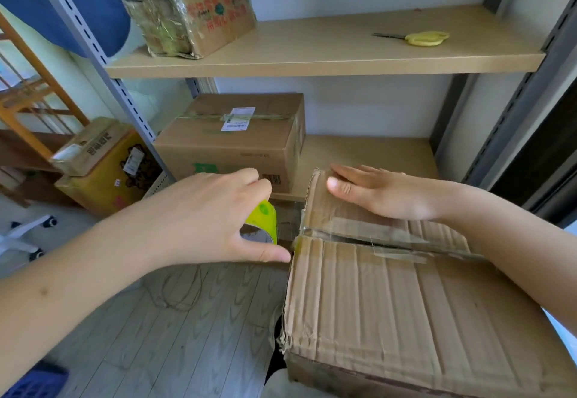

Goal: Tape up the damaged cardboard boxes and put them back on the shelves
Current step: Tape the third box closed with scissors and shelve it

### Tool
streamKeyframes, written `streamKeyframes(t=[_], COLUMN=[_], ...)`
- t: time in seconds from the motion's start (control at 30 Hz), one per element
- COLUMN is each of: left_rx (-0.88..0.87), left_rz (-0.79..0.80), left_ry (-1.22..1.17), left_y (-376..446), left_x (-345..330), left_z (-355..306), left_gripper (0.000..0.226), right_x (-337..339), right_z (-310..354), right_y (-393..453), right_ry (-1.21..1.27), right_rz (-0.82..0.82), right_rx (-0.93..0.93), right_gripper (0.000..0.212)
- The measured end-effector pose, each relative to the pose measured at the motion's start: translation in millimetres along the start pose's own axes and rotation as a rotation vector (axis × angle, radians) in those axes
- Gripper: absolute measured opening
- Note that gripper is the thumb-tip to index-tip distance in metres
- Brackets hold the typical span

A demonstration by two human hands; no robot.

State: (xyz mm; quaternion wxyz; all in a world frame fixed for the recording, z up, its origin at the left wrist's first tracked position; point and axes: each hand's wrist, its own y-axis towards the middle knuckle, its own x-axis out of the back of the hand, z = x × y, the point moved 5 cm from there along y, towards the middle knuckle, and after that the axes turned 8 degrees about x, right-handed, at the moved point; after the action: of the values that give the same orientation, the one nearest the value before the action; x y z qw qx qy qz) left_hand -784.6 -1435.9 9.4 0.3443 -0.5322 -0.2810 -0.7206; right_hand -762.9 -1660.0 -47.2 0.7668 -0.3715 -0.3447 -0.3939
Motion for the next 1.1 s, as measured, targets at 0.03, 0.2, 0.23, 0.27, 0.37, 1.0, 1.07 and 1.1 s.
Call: streamKeyframes(t=[0.03, 0.2, 0.23, 0.27, 0.37, 1.0, 1.07, 1.1], left_rx=[-0.010, -0.033, -0.033, -0.030, -0.020, 0.029, 0.038, 0.035], left_rz=[0.011, 0.031, 0.025, 0.022, 0.012, -0.079, -0.083, -0.087], left_ry=[-0.002, 0.017, 0.021, 0.029, 0.041, -0.010, -0.022, -0.032], left_y=[-1, -3, -3, -2, 1, 5, 5, 5], left_x=[-2, -5, -5, -5, -5, -23, -26, -28], left_z=[-1, -5, -5, -5, -6, -12, -15, -16], left_gripper=[0.080, 0.087, 0.087, 0.087, 0.087, 0.092, 0.092, 0.091], right_x=[-2, -4, -3, -3, -4, -11, -12, -13], right_z=[0, 1, 0, 0, 0, -1, 4, 7], right_y=[1, 6, 6, 6, 6, 8, 5, 4], right_ry=[-0.056, -0.091, -0.086, -0.084, -0.097, -0.194, -0.202, -0.212], right_rz=[0.012, 0.004, 0.007, 0.012, 0.025, 0.021, 0.025, 0.015], right_rx=[0.007, 0.022, 0.021, 0.020, 0.026, 0.019, 0.003, -0.012], right_gripper=[0.094, 0.098, 0.099, 0.100, 0.102, 0.110, 0.114, 0.118])
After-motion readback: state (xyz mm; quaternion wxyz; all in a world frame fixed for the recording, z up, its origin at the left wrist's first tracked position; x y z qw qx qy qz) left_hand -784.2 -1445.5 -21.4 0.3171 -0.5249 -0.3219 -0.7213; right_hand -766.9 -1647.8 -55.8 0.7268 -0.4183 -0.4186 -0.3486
